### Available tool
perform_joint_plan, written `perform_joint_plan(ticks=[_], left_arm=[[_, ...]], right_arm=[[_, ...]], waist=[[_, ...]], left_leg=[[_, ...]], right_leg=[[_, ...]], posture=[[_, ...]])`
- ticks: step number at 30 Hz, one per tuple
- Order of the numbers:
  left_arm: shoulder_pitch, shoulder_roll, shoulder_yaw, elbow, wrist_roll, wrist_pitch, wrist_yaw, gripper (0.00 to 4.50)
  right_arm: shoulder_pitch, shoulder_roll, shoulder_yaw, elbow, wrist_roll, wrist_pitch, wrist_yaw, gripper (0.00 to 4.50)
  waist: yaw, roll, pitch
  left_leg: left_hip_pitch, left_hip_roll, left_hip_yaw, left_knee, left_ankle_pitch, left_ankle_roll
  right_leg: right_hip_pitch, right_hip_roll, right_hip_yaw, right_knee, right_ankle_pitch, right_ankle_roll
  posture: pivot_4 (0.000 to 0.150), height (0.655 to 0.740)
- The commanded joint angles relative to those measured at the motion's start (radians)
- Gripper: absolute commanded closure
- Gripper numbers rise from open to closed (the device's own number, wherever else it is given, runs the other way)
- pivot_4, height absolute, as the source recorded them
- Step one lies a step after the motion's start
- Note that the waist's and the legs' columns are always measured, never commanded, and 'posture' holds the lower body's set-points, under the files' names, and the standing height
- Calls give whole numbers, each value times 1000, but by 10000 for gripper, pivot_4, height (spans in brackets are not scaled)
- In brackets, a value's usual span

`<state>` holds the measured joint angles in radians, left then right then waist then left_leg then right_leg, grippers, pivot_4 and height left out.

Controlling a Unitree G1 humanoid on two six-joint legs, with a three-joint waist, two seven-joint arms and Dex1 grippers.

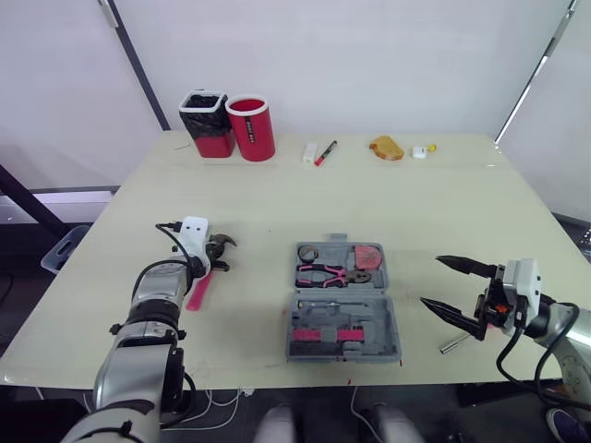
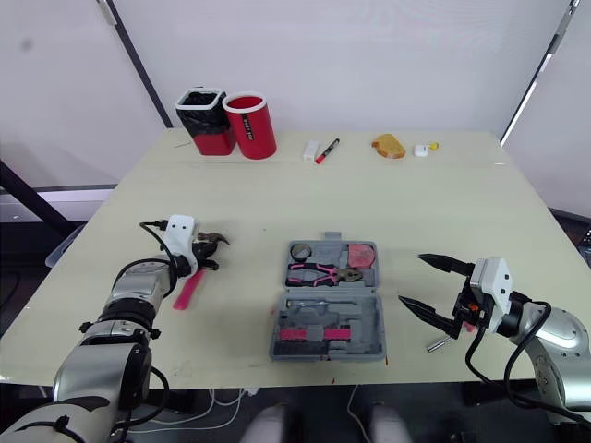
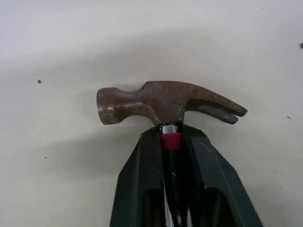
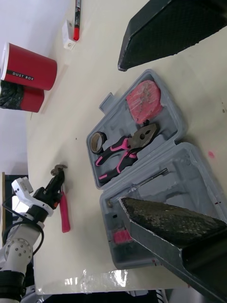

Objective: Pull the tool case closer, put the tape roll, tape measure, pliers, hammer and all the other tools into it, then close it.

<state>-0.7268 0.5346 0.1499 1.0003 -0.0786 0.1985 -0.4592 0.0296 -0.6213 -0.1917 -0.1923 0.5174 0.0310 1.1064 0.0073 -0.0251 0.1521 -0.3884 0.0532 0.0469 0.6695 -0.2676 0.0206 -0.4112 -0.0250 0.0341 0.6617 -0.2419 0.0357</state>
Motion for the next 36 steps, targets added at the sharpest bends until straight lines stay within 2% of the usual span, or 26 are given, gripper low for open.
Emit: perform_joint_plan(ticks=[1, 12, 17, 24, 29, 34, 36], left_arm=[[22, 5, 4, -11, -1, -8, -6, 44415], [117, 16, -7, -207, -13, 54, -66, 44418], [187, 55, -43, -385, -15, 115, -170, 44418], [246, 161, -117, -653, -43, 247, -396, 44418], [213, 197, -195, -806, -76, 312, -542, 44418], [147, 191, -292, -884, -62, 373, -612, 44418], [91, 158, -366, -930, -70, 400, -660, 44418]], right_arm=[[-11, -8, -1, -32, 38, 4, 24, 0], [-54, -49, 29, -47, 93, 72, 120, 0], [-65, -51, 32, -31, 90, 74, 140, 0], [-47, -41, 35, -23, 78, 58, 152, 0], [-37, -43, 23, -12, 75, 47, 157, 0], [-28, -51, 8, 5, 73, 35, 161, 0], [-17, -60, -6, 20, 69, 19, 170, 0]], waist=[[-1, 0, 0], [-15, 0, 0], [-18, 0, 0], [-15, -2, 1], [-14, -2, 2], [-6, -2, 2], [-5, -2, 2]], left_leg=[[0, 0, 0, 0, 0, 0], [0, 0, 0, 0, 0, 0], [-1, 0, 0, 0, 0, 0], [-4, 0, -2, 1, 0, 0], [-4, 0, -2, 1, 0, 0], [-6, 0, -4, 3, 0, 0], [-5, 0, -4, 3, 0, 0]], right_leg=[[0, 0, 0, 0, 0, 0], [0, 0, 0, 0, 0, 0], [-1, 0, 0, 0, 0, 0], [-2, 0, -2, 0, 0, 0], [-2, -1, -2, 0, 0, 0], [-2, 0, -3, -1, 0, 0], [-2, 0, -3, 0, 0, 0]], posture=[[1500, 7400], [1500, 7400], [1500, 7400], [1500, 7400], [1500, 7400], [1500, 7400], [1500, 7400]])
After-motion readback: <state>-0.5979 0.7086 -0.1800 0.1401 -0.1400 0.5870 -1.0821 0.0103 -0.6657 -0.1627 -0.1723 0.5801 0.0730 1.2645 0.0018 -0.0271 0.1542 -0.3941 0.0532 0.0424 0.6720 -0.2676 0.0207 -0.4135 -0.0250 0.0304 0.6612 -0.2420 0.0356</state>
